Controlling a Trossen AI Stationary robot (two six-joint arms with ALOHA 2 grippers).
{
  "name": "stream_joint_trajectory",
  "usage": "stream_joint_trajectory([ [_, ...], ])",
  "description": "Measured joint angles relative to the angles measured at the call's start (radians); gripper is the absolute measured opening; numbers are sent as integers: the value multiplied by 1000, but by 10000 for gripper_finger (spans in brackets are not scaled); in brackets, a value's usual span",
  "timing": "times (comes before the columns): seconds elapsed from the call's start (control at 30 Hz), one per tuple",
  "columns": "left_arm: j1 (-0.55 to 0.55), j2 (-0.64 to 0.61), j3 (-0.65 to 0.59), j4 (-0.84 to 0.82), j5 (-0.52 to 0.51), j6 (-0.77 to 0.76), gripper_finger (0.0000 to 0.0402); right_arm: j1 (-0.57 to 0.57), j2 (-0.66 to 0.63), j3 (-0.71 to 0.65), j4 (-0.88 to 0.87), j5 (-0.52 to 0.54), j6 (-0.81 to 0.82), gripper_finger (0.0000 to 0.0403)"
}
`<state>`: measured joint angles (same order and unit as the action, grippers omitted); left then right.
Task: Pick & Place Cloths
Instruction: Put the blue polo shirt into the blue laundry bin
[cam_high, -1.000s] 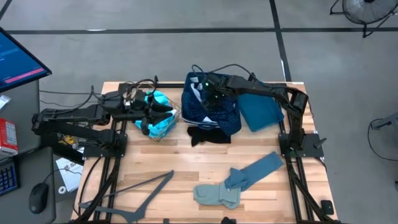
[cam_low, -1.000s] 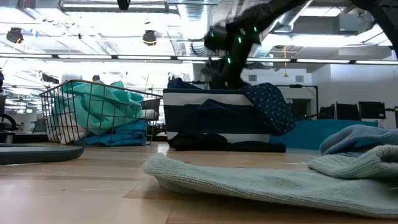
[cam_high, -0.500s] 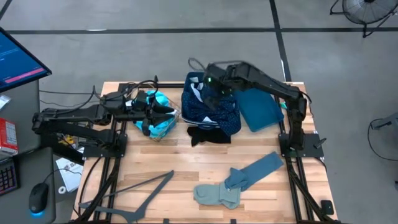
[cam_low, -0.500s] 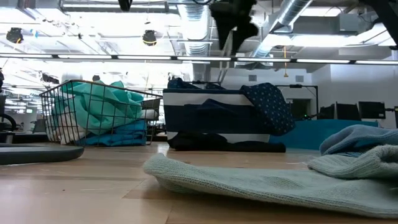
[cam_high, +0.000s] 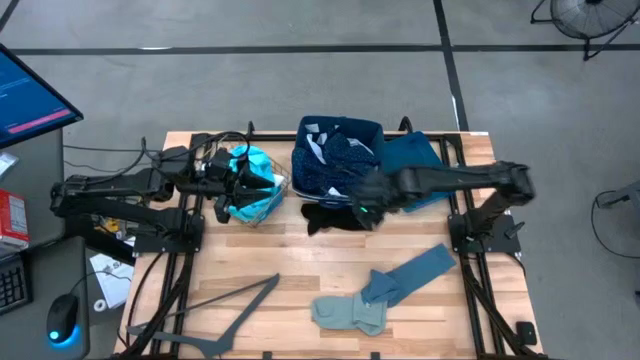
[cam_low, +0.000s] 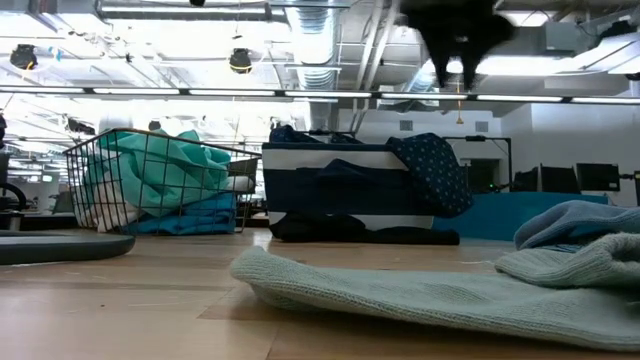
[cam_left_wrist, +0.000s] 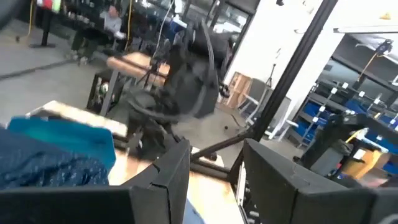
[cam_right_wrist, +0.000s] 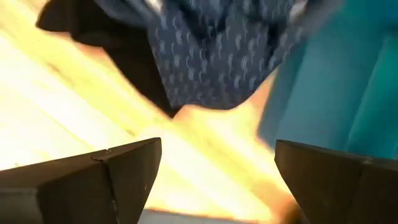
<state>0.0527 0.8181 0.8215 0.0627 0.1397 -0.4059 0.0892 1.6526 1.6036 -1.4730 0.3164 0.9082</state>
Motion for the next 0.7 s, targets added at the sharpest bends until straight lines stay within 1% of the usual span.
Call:
stream_joint_trajectory([
  [0.1, 0, -15, 0, -4, 0, 6, 135, 45, -108, -219, 197, 17, 99, 306],
  [0.2, 0, -21, 1, -5, 0, 7, 135, 78, -181, -424, 423, 68, 112, 306],
  [0.27, 0, -22, 1, -1, 0, 7, 135, 91, -213, -538, 546, 84, 114, 306],
  [0.37, 0, -22, 1, -2, 0, 8, 135, 96, -216, -666, 681, 85, 114, 306],
  [0.47, 0, -22, 1, -2, 0, 8, 135, 77, -203, -732, 753, 136, 111, 306],
  [0.6, 0, -22, 1, -2, -1, 8, 135, 46, -170, -760, 867, 241, 34, 306],
  [0.63, 0, -22, 1, -1, -1, 9, 135, 40, -163, -758, 902, 250, -5, 306],
  [0.7, 0, -22, 1, -2, -2, 9, 135, 21, -157, -755, 954, 230, -64, 297],
])
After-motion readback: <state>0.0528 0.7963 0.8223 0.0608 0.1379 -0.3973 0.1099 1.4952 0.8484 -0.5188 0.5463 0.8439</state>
